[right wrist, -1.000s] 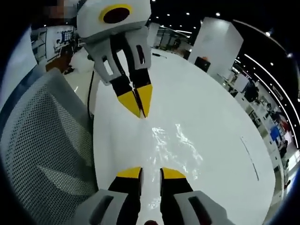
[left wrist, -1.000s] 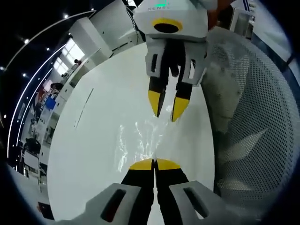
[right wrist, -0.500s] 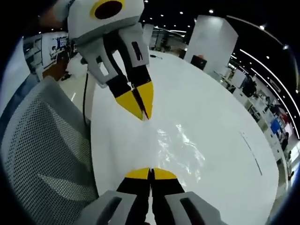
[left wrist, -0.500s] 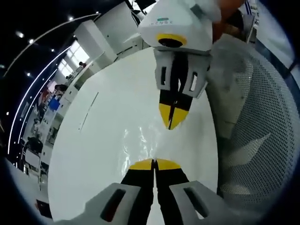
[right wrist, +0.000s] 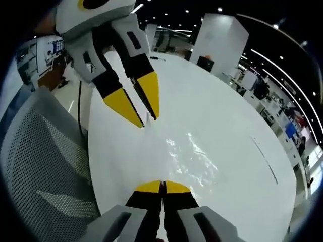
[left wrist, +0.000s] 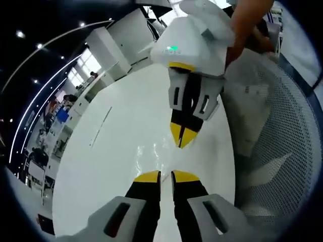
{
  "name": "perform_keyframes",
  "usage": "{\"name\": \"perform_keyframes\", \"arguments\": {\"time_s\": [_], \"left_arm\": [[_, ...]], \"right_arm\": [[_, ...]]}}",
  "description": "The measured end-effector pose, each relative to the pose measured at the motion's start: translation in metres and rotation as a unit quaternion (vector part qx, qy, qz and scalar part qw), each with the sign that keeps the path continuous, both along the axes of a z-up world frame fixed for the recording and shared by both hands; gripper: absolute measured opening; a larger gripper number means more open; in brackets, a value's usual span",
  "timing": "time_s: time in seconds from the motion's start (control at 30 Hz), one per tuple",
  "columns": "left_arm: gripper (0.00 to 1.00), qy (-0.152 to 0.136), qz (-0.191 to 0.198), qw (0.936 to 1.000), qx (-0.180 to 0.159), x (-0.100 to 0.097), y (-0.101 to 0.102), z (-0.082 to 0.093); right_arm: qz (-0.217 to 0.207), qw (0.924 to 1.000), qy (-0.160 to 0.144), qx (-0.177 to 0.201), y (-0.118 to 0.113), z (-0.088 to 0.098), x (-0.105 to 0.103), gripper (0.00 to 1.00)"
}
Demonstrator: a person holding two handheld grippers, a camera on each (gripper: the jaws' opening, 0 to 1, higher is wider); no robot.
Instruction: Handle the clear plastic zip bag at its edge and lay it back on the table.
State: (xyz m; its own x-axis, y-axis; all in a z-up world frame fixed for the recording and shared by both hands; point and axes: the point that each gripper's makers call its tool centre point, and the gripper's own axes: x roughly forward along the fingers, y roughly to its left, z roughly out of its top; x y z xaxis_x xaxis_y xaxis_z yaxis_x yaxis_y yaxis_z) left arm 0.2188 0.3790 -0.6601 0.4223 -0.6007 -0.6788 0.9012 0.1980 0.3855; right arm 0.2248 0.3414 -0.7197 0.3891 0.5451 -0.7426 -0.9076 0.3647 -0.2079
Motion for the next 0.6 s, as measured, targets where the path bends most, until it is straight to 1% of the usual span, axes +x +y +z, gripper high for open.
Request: {"name": "perform_keyframes", "arguments": {"time_s": [0.1, 0.13, 0.2, 0.27, 0.37, 0.53, 0.6], "left_arm": [[0.07, -0.001, -0.005, 1.0000, -0.004, -0.002, -0.005, 0.002], [0.08, 0.004, -0.009, 0.9999, -0.006, -0.004, -0.007, 0.002], [0.09, 0.002, -0.014, 0.9999, -0.005, -0.005, -0.011, 0.001], [0.08, 0.009, -0.022, 0.9997, -0.001, -0.008, -0.015, -0.002], [0.08, 0.007, -0.032, 0.9994, 0.008, -0.010, -0.020, -0.006], [0.13, -0.001, -0.047, 0.9988, 0.017, -0.009, -0.028, -0.010], [0.15, -0.006, -0.052, 0.9984, 0.021, -0.007, -0.030, -0.012]], "right_arm": [[0.000, 1.0000, 0.000, -0.001, 0.001, 0.006, -0.001, 0.00], [0.000, 1.0000, 0.000, -0.002, 0.002, 0.005, 0.000, 0.00], [-0.003, 1.0000, 0.000, -0.001, 0.002, 0.004, 0.005, 0.00], [-0.007, 1.0000, 0.004, 0.005, 0.004, 0.004, 0.009, 0.00], [-0.008, 0.9999, 0.008, 0.013, 0.007, 0.008, 0.014, 0.00], [-0.002, 1.0000, -0.001, 0.010, 0.010, 0.017, 0.019, 0.00], [0.000, 1.0000, -0.002, 0.008, 0.009, 0.017, 0.023, 0.00]]}}
